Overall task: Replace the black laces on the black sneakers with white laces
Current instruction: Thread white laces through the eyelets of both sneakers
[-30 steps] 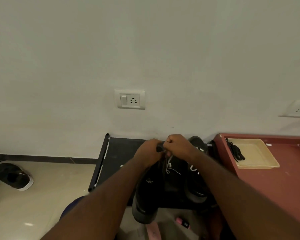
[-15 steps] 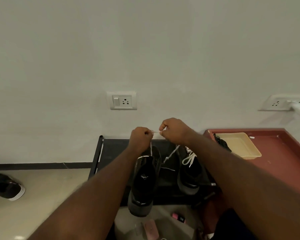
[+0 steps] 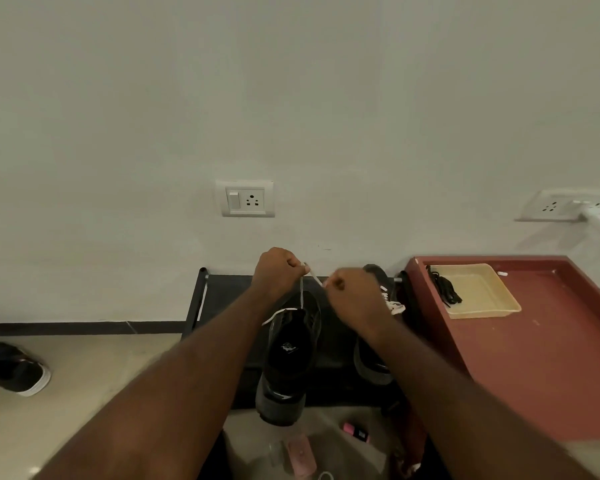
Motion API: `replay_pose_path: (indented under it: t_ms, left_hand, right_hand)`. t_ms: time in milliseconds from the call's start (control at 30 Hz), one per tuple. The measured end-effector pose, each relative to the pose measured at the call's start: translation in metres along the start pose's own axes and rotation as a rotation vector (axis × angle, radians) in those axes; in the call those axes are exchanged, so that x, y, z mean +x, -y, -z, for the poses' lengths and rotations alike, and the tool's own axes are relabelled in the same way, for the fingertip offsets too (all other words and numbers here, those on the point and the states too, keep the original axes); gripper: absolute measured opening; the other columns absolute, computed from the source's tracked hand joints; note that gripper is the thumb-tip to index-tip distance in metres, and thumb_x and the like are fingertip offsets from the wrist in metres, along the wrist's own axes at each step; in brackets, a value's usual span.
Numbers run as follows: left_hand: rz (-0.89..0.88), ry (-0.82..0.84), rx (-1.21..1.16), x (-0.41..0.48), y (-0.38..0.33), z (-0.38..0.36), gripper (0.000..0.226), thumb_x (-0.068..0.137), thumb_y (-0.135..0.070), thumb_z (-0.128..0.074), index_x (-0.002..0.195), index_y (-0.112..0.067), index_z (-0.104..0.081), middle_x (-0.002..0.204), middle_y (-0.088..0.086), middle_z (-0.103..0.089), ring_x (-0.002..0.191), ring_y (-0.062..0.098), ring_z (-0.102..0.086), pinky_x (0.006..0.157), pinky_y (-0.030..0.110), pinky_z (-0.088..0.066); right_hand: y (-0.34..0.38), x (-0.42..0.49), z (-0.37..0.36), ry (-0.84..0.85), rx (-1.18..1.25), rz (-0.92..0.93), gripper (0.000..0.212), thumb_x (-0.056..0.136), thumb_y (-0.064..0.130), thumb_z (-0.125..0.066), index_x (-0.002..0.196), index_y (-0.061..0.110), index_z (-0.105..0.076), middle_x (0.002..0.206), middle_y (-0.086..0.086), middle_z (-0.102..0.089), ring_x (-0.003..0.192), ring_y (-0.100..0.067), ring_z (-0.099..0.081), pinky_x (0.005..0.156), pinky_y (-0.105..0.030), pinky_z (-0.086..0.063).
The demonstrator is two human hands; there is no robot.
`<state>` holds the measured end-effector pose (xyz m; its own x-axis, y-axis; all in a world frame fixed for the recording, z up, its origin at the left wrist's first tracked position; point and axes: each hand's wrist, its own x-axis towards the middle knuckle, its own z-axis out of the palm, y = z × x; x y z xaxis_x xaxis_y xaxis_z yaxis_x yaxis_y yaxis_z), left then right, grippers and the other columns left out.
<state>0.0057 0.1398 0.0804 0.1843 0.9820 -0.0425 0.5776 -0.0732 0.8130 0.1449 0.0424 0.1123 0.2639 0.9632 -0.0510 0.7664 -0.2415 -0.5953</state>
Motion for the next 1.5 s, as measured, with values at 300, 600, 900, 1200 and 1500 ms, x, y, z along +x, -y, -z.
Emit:
replay_pose_path:
  t_ms: [300, 600, 900, 1200, 1500]
  left_hand:
    - [-0.018, 0.053, -0.100, -0.003, -0.007, -0.010, 0.018, 0.084, -0.020, -0.077, 0.076, -0.004, -0.075, 0.065, 0.006, -0.070, 0.056, 0.011, -0.062, 0.055, 0.019, -0.051]
    - [0.021, 0.260, 0.285, 0.020, 0.049, -0.036, 0.019, 0.088, -0.011, -0.064, 0.105, -0.007, -0.072, 0.099, 0.007, -0.070, 0.099, 0.025, -0.066, 0.077, 0.024, -0.044]
    - [0.127, 0.298, 0.502, 0.008, 0.060, -0.086, 0.024, 0.098, -0.029, -0.055, 0.105, -0.011, -0.068, 0.101, 0.010, -0.069, 0.094, 0.027, -0.066, 0.088, 0.042, -0.055]
    - [0.158, 0.233, 0.497, 0.008, 0.060, -0.074, 0.027, 0.096, -0.024, -0.052, 0.101, -0.002, -0.068, 0.103, 0.018, -0.070, 0.099, 0.035, -0.065, 0.083, 0.040, -0.051]
    - [-0.271, 0.156, -0.237, -0.010, -0.094, -0.029, 0.021, 0.092, -0.026, -0.064, 0.097, -0.008, -0.074, 0.086, 0.007, -0.072, 0.074, 0.011, -0.062, 0.067, 0.022, -0.044]
  right_hand:
    - [-0.037, 0.040, -0.116, 0.181, 0.174, -0.275, 0.028, 0.090, 0.025, -0.071, 0.116, 0.015, -0.068, 0.115, -0.005, -0.071, 0.110, -0.025, -0.064, 0.099, -0.040, -0.051]
    - [-0.048, 0.063, -0.116, 0.004, 0.601, -0.395, 0.021, 0.097, 0.015, -0.055, 0.095, 0.003, -0.072, 0.095, -0.015, -0.071, 0.096, -0.031, -0.065, 0.088, -0.044, -0.053]
    - [-0.008, 0.064, -0.031, -0.104, 1.092, -0.416, 0.021, 0.103, 0.017, -0.047, 0.095, 0.020, -0.066, 0.092, 0.001, -0.073, 0.097, -0.015, -0.066, 0.086, -0.033, -0.048]
    - [0.018, 0.071, 0.114, -0.286, 1.313, -0.331, 0.021, 0.103, 0.017, -0.047, 0.094, 0.015, -0.066, 0.083, 0.000, -0.072, 0.084, -0.016, -0.069, 0.085, -0.037, -0.050]
    - [0.027, 0.049, 0.096, -0.196, 1.405, -0.353, 0.021, 0.104, 0.013, -0.046, 0.096, 0.005, -0.065, 0.086, -0.012, -0.072, 0.083, -0.024, -0.072, 0.076, -0.033, -0.057]
